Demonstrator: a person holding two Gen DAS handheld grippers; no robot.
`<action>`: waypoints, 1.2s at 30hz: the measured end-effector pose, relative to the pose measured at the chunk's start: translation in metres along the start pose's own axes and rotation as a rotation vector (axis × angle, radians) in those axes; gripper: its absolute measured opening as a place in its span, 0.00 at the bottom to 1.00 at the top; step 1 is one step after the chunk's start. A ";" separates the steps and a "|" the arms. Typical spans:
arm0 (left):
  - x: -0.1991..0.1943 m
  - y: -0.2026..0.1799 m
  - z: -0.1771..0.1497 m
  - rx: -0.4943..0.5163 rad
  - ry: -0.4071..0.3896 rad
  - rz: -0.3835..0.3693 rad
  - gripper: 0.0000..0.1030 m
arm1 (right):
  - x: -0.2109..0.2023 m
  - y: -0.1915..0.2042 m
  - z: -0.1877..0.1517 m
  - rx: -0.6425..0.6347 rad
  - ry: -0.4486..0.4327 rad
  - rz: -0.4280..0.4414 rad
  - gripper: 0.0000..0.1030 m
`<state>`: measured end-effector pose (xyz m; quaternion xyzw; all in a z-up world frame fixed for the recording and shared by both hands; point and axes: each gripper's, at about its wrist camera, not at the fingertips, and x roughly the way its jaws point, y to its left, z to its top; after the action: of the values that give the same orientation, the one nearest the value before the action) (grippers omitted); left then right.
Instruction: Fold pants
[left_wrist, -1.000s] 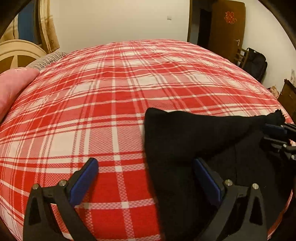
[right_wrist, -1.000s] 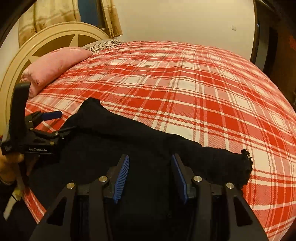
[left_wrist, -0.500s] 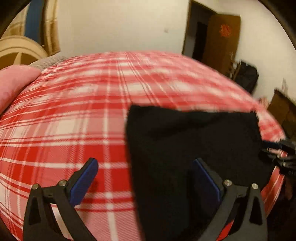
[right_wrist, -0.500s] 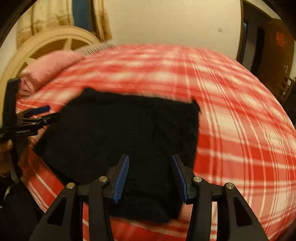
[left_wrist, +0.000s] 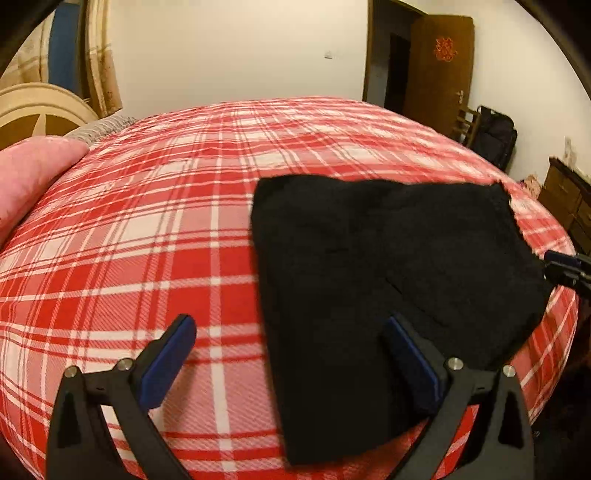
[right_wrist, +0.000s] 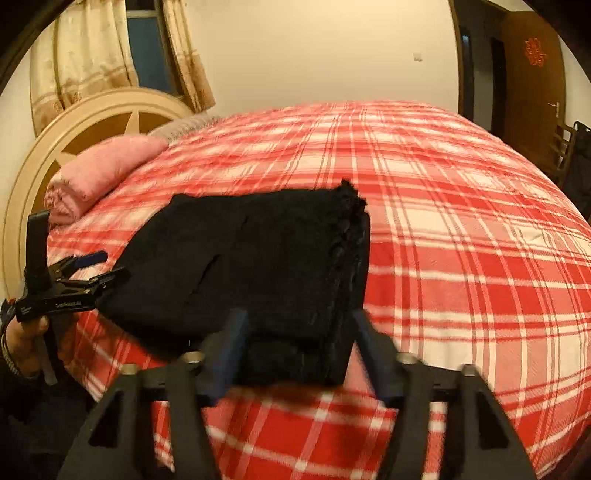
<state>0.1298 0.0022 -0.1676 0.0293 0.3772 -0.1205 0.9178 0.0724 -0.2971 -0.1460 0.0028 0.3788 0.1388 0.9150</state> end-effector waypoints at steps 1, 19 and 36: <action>0.003 -0.002 0.000 0.009 0.003 0.000 1.00 | 0.005 0.000 -0.004 -0.009 0.030 -0.018 0.49; 0.009 0.002 0.008 0.007 0.016 0.029 1.00 | 0.002 0.041 0.028 -0.080 -0.038 0.049 0.48; 0.017 0.007 0.008 -0.020 0.043 -0.026 1.00 | 0.030 0.060 -0.013 -0.198 0.013 -0.048 0.46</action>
<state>0.1489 0.0048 -0.1742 0.0180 0.3983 -0.1279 0.9081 0.0688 -0.2328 -0.1696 -0.0974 0.3691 0.1535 0.9114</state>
